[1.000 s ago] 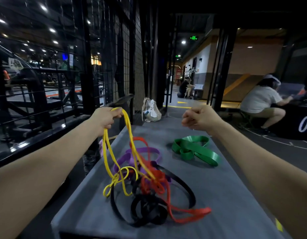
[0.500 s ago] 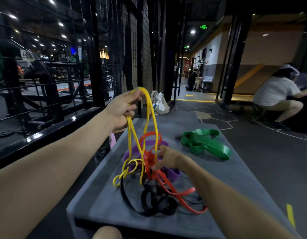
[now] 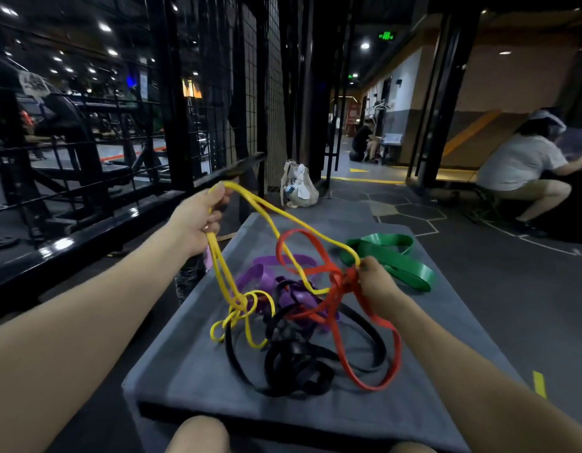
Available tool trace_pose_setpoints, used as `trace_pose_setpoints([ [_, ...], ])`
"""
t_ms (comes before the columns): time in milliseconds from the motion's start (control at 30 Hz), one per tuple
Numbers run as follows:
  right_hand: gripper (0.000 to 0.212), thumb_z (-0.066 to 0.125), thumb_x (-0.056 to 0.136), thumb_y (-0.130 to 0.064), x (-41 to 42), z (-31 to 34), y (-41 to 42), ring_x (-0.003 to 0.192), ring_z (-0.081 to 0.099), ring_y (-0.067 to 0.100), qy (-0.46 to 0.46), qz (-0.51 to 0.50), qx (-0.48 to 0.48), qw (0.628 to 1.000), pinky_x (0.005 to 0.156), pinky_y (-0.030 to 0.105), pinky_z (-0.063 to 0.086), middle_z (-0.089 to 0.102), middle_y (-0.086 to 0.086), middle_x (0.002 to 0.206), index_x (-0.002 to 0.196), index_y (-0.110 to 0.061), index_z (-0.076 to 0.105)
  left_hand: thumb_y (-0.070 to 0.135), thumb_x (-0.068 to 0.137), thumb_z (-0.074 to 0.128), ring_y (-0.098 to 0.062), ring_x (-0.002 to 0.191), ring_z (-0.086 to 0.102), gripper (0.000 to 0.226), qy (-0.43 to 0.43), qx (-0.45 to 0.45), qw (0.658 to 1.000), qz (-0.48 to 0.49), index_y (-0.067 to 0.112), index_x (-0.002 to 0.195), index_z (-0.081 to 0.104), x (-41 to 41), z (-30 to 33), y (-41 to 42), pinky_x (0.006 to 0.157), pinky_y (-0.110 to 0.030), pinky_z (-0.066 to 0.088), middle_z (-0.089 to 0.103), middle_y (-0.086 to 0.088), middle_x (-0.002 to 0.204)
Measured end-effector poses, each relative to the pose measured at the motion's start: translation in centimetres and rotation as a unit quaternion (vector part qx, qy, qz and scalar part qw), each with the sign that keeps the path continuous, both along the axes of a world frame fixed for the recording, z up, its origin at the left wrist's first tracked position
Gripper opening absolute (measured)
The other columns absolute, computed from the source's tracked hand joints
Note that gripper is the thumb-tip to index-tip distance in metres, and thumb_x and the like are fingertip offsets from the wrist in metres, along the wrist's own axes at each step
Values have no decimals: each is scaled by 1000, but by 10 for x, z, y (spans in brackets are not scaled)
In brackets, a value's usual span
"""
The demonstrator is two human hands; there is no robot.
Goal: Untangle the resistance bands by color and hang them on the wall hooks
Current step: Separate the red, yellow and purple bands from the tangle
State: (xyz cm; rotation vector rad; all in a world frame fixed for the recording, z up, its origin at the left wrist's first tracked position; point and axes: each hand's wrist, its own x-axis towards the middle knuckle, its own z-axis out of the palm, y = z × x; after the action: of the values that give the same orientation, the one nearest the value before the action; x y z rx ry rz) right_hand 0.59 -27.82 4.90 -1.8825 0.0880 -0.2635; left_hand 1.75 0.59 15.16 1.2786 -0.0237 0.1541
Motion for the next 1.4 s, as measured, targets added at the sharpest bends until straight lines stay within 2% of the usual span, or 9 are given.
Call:
trace_pose_setpoints([
  [200,24,37,97,-1,-11,-2,-36,47,48,20,2,16,103,995,48,28,47,41,11,61,76,-10,44,23,98,45,-3,25,25,24,63,22,997,32,12,79,56,7,-43,-17,25,-11,15,45,4,66],
  [367,30,39,99,-11,-18,-13,-60,45,47,4,13,0,21,1000,56,24,45,48,0,58,71,-14,52,27,95,51,-5,38,30,25,109,28,991,77,12,77,60,33,-85,-13,27,-11,15,51,2,65],
  [533,51,39,99,-32,-14,-29,-79,51,37,19,34,-80,-142,986,53,31,31,42,9,56,66,6,52,26,90,60,-2,24,24,54,133,56,982,124,6,138,43,34,-108,-24,29,-7,15,57,11,44],
  [700,53,40,99,-36,-17,-40,-85,50,36,18,55,-146,-181,971,49,34,24,36,7,52,54,-9,29,27,85,66,-5,31,33,32,141,127,965,179,6,109,67,36,-124,-36,35,-14,27,53,6,53],
  [800,52,43,98,-34,-18,-50,-88,50,37,17,41,-163,-180,969,49,34,25,38,7,51,54,-9,30,22,86,62,-18,50,43,26,138,275,932,192,11,63,61,34,-139,-44,57,-27,36,52,-5,55],
  [867,51,44,98,-32,-18,-57,-89,49,37,16,32,-165,-174,970,46,29,27,39,6,51,55,-8,30,26,88,59,-29,67,57,30,136,382,899,164,17,59,57,36,-153,-44,65,-31,42,60,-15,68],
  [1100,48,46,96,-36,-9,-78,-99,56,52,27,21,-163,-145,976,51,33,35,51,12,54,58,-9,36,38,88,54,-33,125,42,35,122,691,706,95,20,118,56,31,-175,-66,102,-41,33,49,-14,130],
  [1267,49,46,97,-33,-1,-88,-99,46,39,17,1,-165,-134,977,48,31,30,42,4,49,55,-11,33,20,85,56,-28,119,46,37,-124,686,714,60,20,122,52,24,-183,-111,98,-39,35,48,-5,126],
  [1400,48,46,97,-30,2,-97,-101,39,41,7,-22,-162,-114,980,43,21,32,41,2,47,55,-11,35,22,88,54,-21,125,42,42,-121,693,710,-8,24,129,44,28,-202,-129,104,-34,28,45,3,133],
])
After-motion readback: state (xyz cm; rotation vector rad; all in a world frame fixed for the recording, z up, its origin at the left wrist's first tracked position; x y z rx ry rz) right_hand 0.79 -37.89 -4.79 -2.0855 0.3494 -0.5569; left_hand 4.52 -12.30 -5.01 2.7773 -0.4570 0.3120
